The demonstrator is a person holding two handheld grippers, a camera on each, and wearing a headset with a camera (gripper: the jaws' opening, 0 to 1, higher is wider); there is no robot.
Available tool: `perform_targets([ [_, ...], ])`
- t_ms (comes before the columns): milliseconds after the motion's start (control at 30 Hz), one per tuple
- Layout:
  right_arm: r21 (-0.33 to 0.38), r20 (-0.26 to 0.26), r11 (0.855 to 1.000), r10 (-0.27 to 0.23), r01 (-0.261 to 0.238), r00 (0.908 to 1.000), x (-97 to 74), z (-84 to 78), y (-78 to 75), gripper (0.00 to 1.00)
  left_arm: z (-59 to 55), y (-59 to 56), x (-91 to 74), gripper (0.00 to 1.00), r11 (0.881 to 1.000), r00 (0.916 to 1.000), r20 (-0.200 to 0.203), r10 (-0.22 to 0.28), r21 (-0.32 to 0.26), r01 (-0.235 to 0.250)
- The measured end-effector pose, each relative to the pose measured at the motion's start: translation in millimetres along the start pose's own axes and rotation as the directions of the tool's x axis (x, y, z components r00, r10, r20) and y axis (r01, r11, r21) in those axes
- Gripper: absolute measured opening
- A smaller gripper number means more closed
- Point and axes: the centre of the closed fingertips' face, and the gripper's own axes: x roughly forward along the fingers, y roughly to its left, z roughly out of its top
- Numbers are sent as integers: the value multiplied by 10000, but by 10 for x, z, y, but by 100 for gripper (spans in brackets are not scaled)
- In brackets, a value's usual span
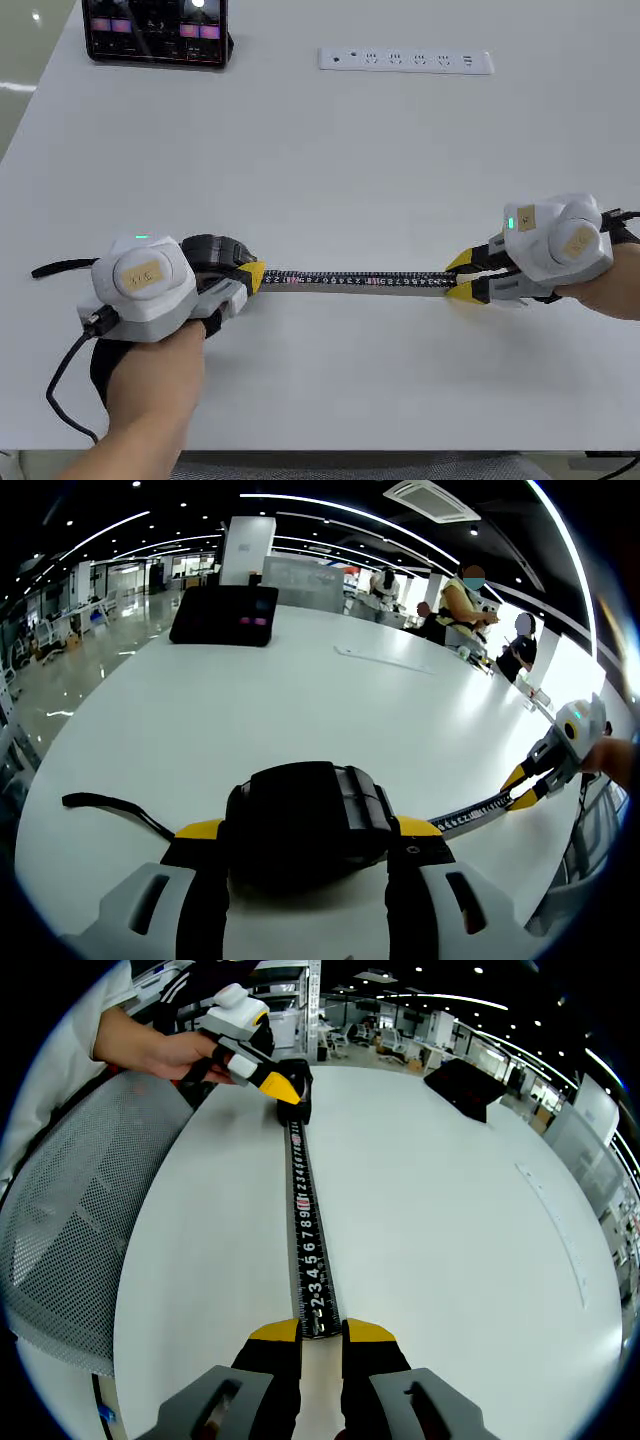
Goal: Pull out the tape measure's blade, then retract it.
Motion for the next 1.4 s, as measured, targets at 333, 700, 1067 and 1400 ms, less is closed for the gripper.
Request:
perform_targets([
  [333,-51,15,9999,-121,121,9999,36,96,-16,11,-5,-5,-7,59,10000,10000,-11,-51,-28,50],
  [700,-116,81,9999,0,1,10000,87,177,-16,11,-6,-11,-13,59,9999,9999,-17,-133,-69,133],
  [1067,-120,128,9999,56,-54,9999,98,209,-12,11,-2,-8,-10,59,9998,9999,-21,-148,-98,147],
  [1400,-73,287,9999,125,-123,9995,149,310,0,11,-2,-1,-5,59,9998,9998,-13,-191,-114,190],
])
